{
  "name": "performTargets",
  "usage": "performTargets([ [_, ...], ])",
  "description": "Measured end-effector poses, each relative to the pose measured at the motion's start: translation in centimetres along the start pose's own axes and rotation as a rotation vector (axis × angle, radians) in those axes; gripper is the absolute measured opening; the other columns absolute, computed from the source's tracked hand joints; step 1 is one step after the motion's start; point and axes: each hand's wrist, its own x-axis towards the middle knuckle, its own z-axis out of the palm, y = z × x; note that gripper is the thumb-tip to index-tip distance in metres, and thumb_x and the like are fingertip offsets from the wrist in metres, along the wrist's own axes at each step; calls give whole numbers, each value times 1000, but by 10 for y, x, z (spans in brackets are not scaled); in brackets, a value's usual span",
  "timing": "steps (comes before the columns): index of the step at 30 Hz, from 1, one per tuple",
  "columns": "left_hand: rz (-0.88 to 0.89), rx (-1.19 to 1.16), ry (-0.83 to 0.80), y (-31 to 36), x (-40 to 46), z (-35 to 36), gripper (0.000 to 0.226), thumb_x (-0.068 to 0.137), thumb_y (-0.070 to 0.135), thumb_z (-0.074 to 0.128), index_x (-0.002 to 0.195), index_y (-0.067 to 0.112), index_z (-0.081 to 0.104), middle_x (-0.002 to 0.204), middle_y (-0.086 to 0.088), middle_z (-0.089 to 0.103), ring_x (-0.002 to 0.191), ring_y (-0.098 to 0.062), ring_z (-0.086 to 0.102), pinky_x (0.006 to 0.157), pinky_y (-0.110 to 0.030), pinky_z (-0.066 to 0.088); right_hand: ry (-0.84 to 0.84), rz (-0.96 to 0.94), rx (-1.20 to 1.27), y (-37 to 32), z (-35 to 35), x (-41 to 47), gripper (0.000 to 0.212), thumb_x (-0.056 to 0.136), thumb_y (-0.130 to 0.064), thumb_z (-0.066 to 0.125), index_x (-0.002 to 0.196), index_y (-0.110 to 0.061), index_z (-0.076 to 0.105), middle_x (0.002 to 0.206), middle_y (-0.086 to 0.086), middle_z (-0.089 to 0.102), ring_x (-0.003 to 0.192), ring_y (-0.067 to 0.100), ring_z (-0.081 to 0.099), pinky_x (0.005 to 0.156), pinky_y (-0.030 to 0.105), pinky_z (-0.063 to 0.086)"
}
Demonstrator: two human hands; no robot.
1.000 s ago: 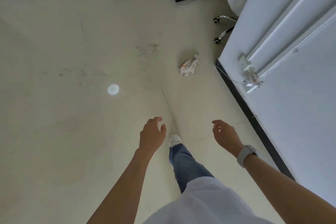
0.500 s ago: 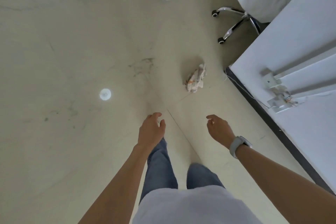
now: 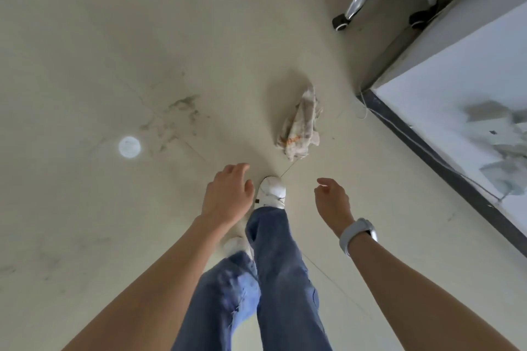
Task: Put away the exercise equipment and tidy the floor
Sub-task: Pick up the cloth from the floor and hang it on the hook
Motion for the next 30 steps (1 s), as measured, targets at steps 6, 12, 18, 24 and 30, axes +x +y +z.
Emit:
performTargets([
  [6,133,92,-86,-35,160,77,46,96,22,40,141,16,32,138,-8,48,121,-24,50,101,-41,44,51,-96,-109,9,74,174,38,94,-12,36,132,-10,44,132,16,50,119,32,49,96,35,40],
  [12,144,62,-115,-79,272,143,46,96,21,42,141,14,33,137,-10,47,122,-24,50,101,-35,42,144,-109,-134,24,134,320,49,95,-20,41,141,-8,28,143,14,35,131,33,33,106,40,30],
  [18,133,84,-185,-95,302,152,45,96,20,42,140,14,34,136,-10,46,121,-23,50,97,-30,41,321,28,62,18,154,352,18,87,-10,40,103,-10,48,99,8,53,84,29,50,68,34,41],
  [24,284,101,-200,-47,255,95,48,95,19,45,141,18,32,139,-6,44,118,-19,52,94,-26,44,302,-243,212,-11,109,241,10,87,0,42,89,-1,52,75,1,42,61,12,36,52,25,28],
  [30,499,129,-299,28,177,3,68,93,11,48,147,31,11,154,4,19,135,-17,34,106,-26,34,283,-290,295,-39,27,97,18,87,9,43,95,3,57,83,2,50,67,1,46,60,3,36],
])
